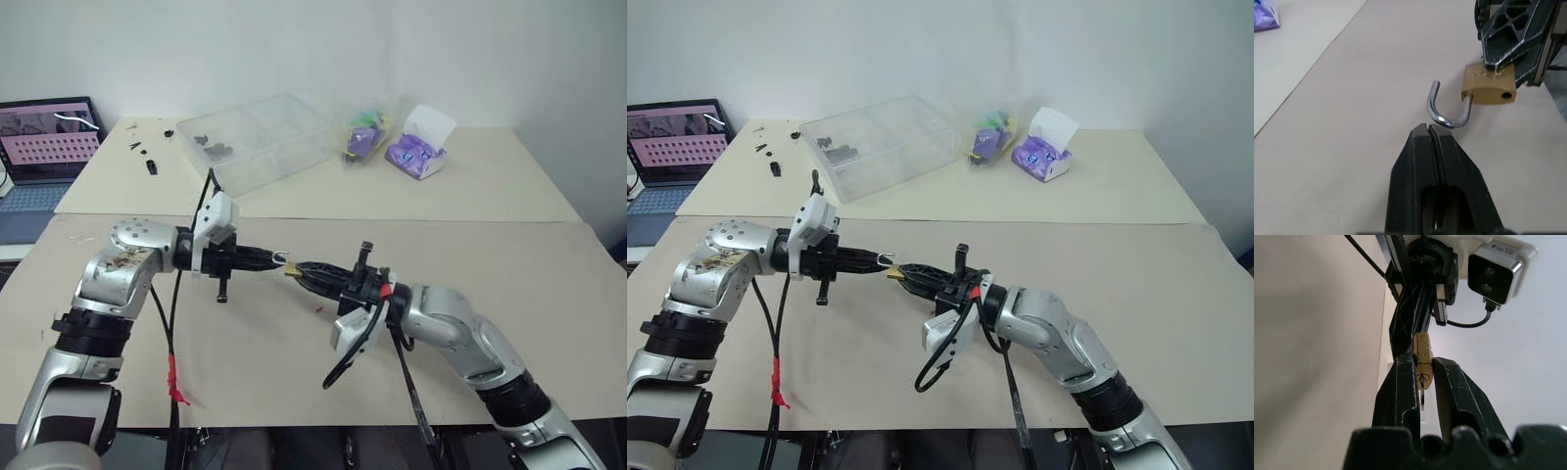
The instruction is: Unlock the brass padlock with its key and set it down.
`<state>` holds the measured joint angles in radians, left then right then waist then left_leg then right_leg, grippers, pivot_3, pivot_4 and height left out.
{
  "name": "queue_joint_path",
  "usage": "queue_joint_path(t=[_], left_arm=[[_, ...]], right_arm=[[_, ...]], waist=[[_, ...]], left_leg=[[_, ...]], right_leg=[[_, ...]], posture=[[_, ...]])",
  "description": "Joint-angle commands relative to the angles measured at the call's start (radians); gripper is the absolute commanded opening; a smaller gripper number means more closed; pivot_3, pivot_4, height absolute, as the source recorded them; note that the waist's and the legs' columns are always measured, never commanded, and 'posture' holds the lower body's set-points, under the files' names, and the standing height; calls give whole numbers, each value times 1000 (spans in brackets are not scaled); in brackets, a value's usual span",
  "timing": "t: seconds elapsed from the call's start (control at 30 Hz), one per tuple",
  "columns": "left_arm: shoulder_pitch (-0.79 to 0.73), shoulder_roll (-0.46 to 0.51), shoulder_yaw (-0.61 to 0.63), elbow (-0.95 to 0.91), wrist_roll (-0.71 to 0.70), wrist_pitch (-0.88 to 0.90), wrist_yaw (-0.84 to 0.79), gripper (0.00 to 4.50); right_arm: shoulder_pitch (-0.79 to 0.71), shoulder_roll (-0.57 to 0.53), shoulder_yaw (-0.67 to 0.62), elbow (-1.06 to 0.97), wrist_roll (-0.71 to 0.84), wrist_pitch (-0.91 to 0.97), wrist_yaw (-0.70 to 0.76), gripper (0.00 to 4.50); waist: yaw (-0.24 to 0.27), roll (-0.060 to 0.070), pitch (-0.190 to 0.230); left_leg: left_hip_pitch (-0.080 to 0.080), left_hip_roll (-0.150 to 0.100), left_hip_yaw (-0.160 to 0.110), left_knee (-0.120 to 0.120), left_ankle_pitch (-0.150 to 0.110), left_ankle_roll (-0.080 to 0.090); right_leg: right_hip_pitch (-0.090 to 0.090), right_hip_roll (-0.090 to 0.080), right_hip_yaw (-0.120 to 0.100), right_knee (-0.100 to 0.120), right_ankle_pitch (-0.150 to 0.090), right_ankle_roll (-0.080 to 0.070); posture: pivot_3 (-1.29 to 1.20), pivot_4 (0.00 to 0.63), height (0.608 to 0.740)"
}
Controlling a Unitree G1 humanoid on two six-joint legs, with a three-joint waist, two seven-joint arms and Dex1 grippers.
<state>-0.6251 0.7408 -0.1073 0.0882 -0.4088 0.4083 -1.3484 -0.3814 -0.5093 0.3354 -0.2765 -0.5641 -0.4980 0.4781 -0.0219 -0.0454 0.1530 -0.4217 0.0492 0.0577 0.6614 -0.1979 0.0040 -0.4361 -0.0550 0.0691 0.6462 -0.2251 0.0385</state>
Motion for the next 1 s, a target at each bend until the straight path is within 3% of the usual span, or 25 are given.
queue_joint_path(t=[0.03,0.2,0.5,0.7,1.0], left_arm=[[19,45,41,14,26,-64,-11,67],[72,86,64,21,47,-129,-15,67],[138,125,93,-199,-63,9,-35,67],[209,212,97,-309,-109,76,-95,67],[248,238,92,-262,-64,-2,-99,67]], right_arm=[[-8,-19,-70,-9,41,3,-26,72],[29,-37,-63,51,52,-12,-20,72],[24,-43,88,277,79,-119,55,72],[-14,-40,114,334,122,-141,113,72],[-9,-44,121,348,147,-147,152,72]], waist=[[-1,0,0],[1,0,0],[2,0,0],[-16,-1,0],[-18,-1,0]], left_leg=[[0,0,0,0,0,0],[0,0,0,0,0,0],[0,0,1,0,0,0],[0,1,0,0,0,0],[1,1,0,0,0,0]], right_leg=[[0,0,0,0,0,0],[0,0,0,0,0,-1],[0,0,0,0,-4,-7],[0,0,0,0,-4,-7],[0,0,0,1,-6,-4]], posture=[[0,150,740],[0,150,740],[0,150,740],[0,150,740],[0,150,740]])
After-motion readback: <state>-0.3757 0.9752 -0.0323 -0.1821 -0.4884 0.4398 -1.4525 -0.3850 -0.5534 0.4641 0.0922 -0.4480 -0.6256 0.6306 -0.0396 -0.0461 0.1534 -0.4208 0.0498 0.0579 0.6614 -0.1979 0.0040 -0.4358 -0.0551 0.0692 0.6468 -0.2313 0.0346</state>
